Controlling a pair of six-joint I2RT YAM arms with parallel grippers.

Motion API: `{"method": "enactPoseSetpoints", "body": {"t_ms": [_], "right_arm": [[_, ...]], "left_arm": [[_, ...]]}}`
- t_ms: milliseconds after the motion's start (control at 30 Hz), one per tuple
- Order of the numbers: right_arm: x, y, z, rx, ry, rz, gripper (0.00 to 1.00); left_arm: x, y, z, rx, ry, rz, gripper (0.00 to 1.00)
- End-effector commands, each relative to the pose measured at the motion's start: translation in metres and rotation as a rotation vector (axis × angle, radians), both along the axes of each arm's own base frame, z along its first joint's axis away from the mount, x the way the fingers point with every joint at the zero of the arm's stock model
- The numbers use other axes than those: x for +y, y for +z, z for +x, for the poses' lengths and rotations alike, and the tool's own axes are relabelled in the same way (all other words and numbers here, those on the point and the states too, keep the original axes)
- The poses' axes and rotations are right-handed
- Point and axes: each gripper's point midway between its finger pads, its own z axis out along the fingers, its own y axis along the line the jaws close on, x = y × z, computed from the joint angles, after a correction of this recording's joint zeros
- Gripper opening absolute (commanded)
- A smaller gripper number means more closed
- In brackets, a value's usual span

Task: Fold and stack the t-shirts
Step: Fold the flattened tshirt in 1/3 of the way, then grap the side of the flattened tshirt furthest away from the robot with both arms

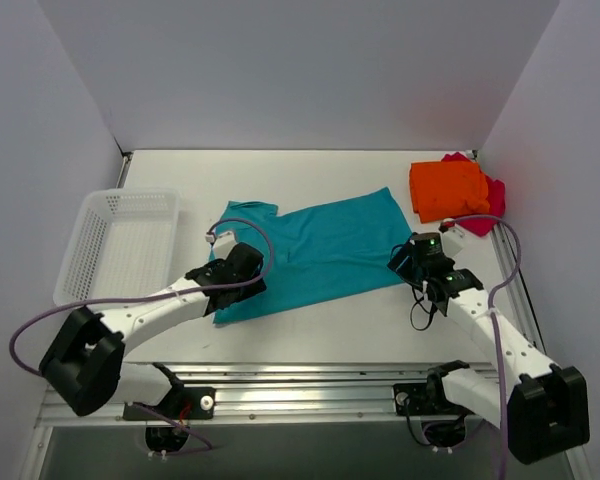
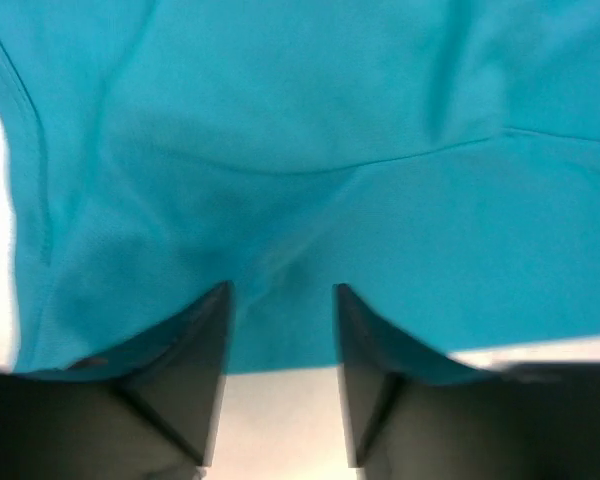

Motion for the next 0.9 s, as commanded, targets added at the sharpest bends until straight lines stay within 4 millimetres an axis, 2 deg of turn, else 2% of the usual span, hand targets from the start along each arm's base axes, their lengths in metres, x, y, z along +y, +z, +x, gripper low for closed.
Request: {"method": "enactPoseSetpoints", "body": {"t_ms": [0,33,67,100,133,167,200,267,300,333,367,400,433,467,500,533,567,600,700,867], "right_arm": [[-0.004,0.044,0.000,-0.079,-0.008,-0.018,0.65],[-0.005,0.057,0.004,-0.109,-0.015,-0.029,0.73],[-0.007,0.059,0.004,-0.116,-0.018,-0.037,0.73],[-0.006,0.067,0.007,-0.138,-0.019,-0.039,0.77],[-0.006,0.073,0.010,-0.160,-0.012,-0.042,0.77],[-0.004,0.075,0.013,-0.172,-0.003,-0.041,0.77],[0.000,0.077,0.015,-0.185,0.011,-0.040,0.77],[0.007,0.076,0.020,-0.210,0.046,-0.030,0.77],[0.010,0.075,0.021,-0.214,0.056,-0.024,0.77],[0.012,0.071,0.024,-0.217,0.065,-0.022,0.77],[0.014,0.069,0.025,-0.215,0.072,-0.019,0.77],[0.014,0.064,0.026,-0.200,0.074,-0.026,0.77],[0.015,0.062,0.027,-0.197,0.075,-0.031,0.77],[0.014,0.061,0.028,-0.194,0.077,-0.037,0.77],[0.013,0.059,0.030,-0.192,0.075,-0.046,0.76],[0.013,0.058,0.030,-0.194,0.075,-0.049,0.76],[0.013,0.058,0.031,-0.197,0.074,-0.052,0.76],[0.013,0.058,0.032,-0.204,0.070,-0.053,0.76],[0.009,0.057,0.034,-0.210,0.051,-0.065,0.76],[0.004,0.054,0.036,-0.212,0.029,-0.092,0.76]], "left_arm": [[0.008,0.070,0.008,-0.106,-0.016,0.016,0.63],[0.008,0.092,0.020,-0.161,-0.003,0.013,0.75],[0.008,0.102,0.025,-0.181,-0.012,0.013,0.75],[0.011,0.112,0.034,-0.220,-0.015,0.034,0.81],[0.012,0.126,0.046,-0.256,-0.007,0.026,0.81],[0.026,0.132,0.060,-0.279,0.032,0.033,0.82],[0.032,0.135,0.070,-0.290,0.027,0.038,0.82],[0.041,0.140,0.101,-0.350,0.054,0.007,0.82],[0.061,0.148,0.127,-0.419,0.095,0.001,0.82],[0.065,0.128,0.142,-0.386,0.090,0.005,0.82],[0.071,0.130,0.159,-0.401,0.099,-0.002,0.81],[0.086,0.107,0.183,-0.374,0.119,0.023,0.79],[0.090,0.100,0.195,-0.363,0.125,0.024,0.78],[0.090,0.111,0.218,-0.389,0.130,0.011,0.78],[0.100,0.078,0.234,-0.323,0.139,0.014,0.75],[0.093,0.071,0.245,-0.309,0.106,-0.025,0.70],[0.090,0.082,0.264,-0.337,0.100,-0.054,0.69],[0.090,0.060,0.273,-0.304,0.094,-0.059,0.68],[0.079,0.060,0.302,-0.339,0.066,-0.099,0.67],[0.071,0.063,0.319,-0.345,0.056,-0.133,0.66]]}}
